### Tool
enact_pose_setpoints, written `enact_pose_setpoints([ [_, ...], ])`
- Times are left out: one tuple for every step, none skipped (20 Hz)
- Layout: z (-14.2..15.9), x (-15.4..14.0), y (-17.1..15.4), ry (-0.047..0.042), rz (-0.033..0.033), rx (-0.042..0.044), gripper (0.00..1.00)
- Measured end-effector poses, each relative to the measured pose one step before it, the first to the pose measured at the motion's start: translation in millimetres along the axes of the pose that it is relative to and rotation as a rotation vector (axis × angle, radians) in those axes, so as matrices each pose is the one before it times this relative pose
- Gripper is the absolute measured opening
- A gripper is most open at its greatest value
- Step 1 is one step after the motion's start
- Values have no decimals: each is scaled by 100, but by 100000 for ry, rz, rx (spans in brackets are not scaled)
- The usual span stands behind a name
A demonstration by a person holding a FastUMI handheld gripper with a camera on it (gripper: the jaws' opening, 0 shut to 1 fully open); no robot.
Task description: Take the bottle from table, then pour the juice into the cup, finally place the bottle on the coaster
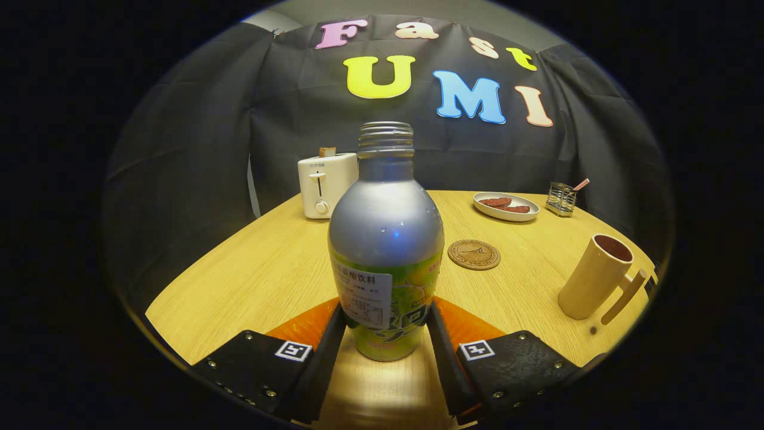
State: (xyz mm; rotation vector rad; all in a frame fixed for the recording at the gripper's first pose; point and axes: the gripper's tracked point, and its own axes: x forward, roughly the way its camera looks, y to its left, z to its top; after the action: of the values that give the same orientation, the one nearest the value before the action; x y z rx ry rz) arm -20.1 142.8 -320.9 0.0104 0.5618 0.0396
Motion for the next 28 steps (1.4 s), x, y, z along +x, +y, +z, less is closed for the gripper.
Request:
enact_pose_setpoints([
  [450,94,-29,412,817,1148,75],
  [602,-52,-58,131,904,1394,75],
  [350,-123,-97,746,387,1755,75],
  [420,-142,-27,705,985,1972,75],
  [734,-271,-154,387,474,1487,75],
  [421,-268,-253,-608,-157,760,75],
  [820,-204,-129,-1312,377,382,75],
  [660,-256,-156,-970,984,716,75],
  [727,-126,-111,-955,944,715,75],
  [324,-133,-222,341,934,1036,75],
  [323,1,-385,543,-528,1114,75],
  [301,-191,-334,-97,-377,781,75],
  [447,-99,-276,-73,47,977,75],
  [70,-163,-335,680,184,1713,75],
  [132,-49,-250,463,433,2212,75],
  [89,-194,-329,129,350,2016,75],
  [210,-192,-364,-58,299,1982,75],
  [302,-260,-303,-343,500,2279,75],
  [208,-276,-475,-393,70,2144,75],
  [190,-103,-405,-215,288,1809,75],
  [-53,-160,-530,107,-572,1514,75],
  [101,-115,-466,340,-315,1323,75],
  [-113,-101,-349,199,-113,1612,75],
  [159,-93,-345,43,220,2034,75],
  [30,-127,-419,-96,543,2493,75],
  [136,-64,-347,-173,493,2800,75],
  [-118,-244,-273,-337,523,2658,75],
  [-7,-156,-334,-455,-3,2388,75],
])
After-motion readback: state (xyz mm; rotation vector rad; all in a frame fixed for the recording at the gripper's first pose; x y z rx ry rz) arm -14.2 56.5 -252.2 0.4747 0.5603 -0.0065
